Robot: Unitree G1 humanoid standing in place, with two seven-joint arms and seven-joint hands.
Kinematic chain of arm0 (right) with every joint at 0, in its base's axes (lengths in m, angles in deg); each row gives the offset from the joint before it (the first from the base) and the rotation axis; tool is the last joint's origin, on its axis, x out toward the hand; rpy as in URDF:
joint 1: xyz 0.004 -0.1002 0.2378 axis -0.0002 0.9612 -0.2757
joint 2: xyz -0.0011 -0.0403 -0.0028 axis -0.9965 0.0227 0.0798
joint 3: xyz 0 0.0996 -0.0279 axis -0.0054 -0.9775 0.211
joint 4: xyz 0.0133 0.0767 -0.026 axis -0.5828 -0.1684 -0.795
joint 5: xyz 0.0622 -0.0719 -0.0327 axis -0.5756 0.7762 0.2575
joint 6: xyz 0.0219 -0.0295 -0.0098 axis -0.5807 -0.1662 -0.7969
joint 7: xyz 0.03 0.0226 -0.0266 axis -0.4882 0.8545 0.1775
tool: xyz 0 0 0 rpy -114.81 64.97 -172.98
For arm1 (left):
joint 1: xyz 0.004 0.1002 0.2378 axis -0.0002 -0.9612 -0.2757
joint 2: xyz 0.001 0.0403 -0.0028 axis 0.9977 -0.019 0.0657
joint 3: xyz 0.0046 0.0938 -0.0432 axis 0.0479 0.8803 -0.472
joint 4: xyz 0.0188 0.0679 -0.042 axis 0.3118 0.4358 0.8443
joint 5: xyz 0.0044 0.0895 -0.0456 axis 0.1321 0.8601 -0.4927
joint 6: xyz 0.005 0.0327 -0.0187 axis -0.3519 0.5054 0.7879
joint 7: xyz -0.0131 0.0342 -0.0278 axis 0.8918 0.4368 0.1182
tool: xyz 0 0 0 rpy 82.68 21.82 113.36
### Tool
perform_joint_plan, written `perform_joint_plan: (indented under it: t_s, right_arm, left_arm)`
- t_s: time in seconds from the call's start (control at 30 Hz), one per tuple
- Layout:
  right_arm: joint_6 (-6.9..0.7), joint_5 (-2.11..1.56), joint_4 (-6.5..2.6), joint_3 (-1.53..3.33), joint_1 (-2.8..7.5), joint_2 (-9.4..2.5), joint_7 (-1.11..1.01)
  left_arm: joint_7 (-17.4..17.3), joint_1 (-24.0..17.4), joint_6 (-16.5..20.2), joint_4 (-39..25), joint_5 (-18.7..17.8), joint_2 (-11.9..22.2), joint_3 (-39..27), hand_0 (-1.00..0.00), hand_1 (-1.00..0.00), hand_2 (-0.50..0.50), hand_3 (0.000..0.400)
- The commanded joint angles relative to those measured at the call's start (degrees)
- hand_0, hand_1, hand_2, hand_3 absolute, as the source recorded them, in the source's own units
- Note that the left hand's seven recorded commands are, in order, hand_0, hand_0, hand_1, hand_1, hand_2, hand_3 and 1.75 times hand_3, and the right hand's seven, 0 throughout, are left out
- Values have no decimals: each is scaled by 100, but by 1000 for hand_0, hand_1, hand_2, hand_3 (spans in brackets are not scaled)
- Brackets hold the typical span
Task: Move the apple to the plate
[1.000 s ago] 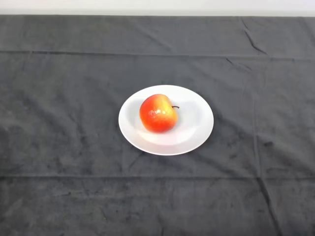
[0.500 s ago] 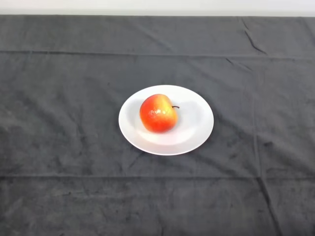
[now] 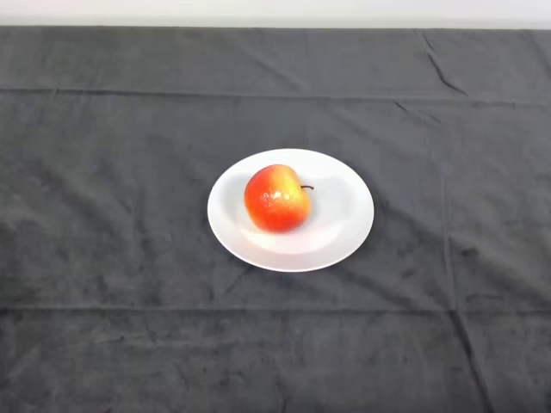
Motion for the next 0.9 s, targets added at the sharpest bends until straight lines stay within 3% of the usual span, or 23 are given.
perform_joint_plan:
  t_s: [0.03, 0.9]
  right_arm:
    - [-11, -24, -71, -75, 19, 2, -1]
    - [-10, -23, -71, -76, 19, 2, -1]
  left_arm:
    - [-39, 207, -94, 92, 68, -70, -220, 0, 0, 0, 0]
    - [-120, 259, -108, 193, 140, -77, -304, 0, 0, 0, 0]
